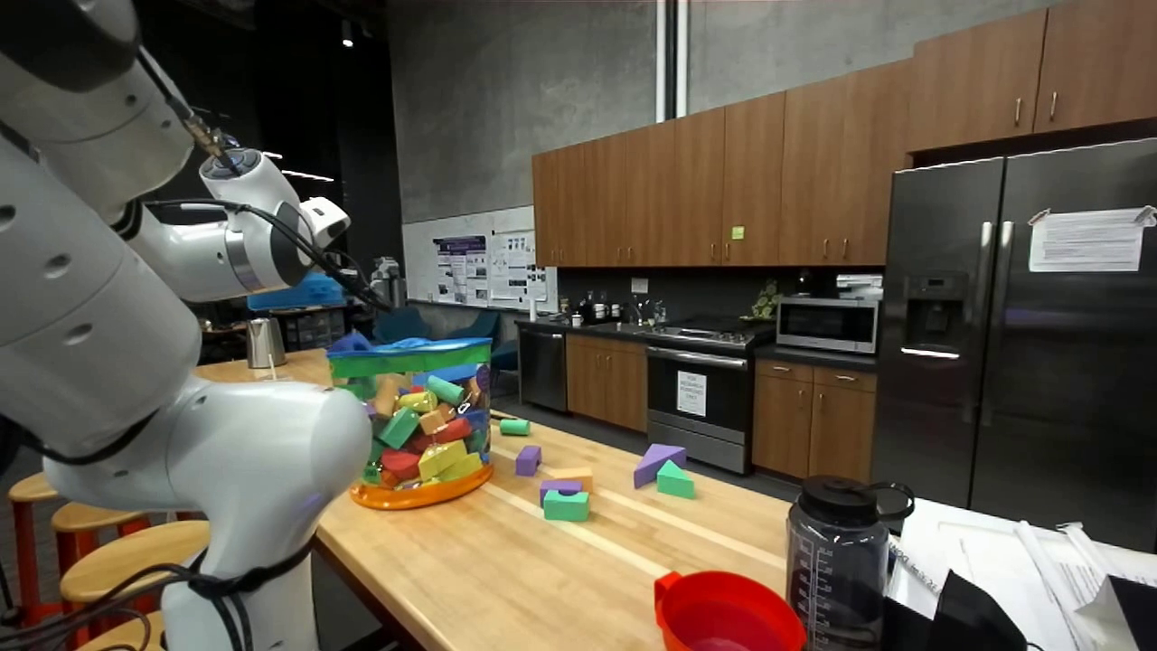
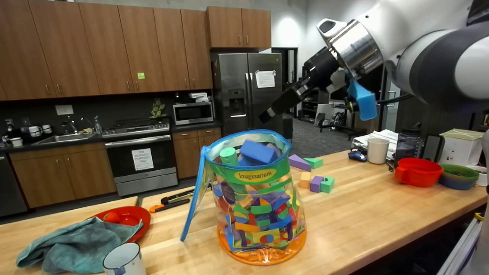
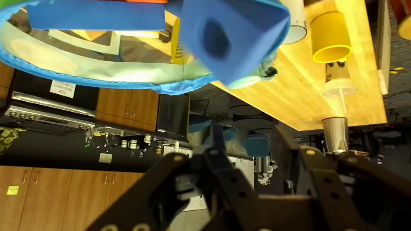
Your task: Put the blocks inside the basket
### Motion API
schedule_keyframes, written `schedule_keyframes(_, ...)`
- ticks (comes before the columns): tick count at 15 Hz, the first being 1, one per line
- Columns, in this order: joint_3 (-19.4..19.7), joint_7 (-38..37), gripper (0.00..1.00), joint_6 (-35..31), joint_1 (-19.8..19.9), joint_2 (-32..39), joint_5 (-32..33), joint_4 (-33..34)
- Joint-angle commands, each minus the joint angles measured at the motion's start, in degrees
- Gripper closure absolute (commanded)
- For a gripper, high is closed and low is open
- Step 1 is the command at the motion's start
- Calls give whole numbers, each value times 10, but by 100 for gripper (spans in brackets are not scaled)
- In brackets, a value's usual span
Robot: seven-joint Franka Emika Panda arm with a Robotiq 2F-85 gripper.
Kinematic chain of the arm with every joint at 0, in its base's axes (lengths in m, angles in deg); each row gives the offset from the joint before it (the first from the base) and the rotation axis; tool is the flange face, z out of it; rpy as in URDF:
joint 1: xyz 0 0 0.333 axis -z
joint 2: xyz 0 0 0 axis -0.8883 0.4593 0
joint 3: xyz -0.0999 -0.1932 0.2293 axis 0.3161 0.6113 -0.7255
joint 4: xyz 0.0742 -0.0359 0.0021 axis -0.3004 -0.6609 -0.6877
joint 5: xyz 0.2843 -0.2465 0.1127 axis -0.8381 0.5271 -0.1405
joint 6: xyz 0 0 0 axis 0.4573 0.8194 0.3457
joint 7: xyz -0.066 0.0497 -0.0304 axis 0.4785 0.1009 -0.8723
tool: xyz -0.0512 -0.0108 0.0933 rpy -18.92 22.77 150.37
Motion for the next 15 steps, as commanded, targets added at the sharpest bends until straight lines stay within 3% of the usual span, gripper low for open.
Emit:
schedule_keyframes(1, 4, -3, 27, -46, 0, 35, -3, 1)
schedule_keyframes(5, 19, 4, 2, -68, 16, 57, 3, 1)
schedule_keyframes(8, 47, 7, 0, -83, 44, 62, 2, 1)
schedule_keyframes(12, 113, 20, 0, -108, 96, 68, 4, 1)
schedule_keyframes(13, 129, 26, 0, -108, 116, 75, 6, 6)
schedule_keyframes(15, 129, 43, 0, -80, 204, 75, 24, 12)
